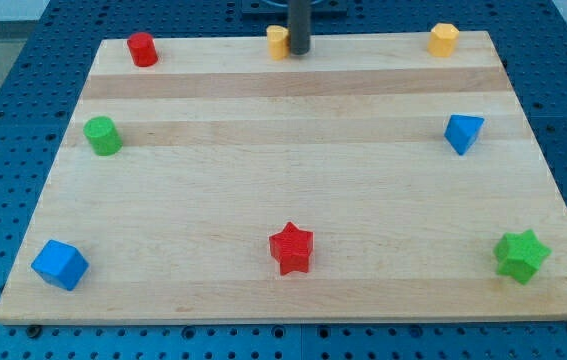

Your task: Move the yellow heart to the right side of the red circle

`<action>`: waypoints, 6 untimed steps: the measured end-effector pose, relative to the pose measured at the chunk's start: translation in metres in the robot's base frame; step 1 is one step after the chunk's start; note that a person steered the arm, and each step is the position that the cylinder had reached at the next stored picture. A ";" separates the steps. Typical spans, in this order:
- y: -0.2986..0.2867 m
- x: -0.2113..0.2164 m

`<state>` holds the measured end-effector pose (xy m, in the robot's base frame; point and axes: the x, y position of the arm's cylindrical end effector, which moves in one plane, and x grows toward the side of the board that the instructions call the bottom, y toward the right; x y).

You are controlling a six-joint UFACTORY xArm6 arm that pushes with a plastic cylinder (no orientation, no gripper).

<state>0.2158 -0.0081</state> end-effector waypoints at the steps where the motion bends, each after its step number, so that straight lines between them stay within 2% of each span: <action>1: -0.016 -0.018; 2: -0.031 -0.023; 6: -0.155 -0.014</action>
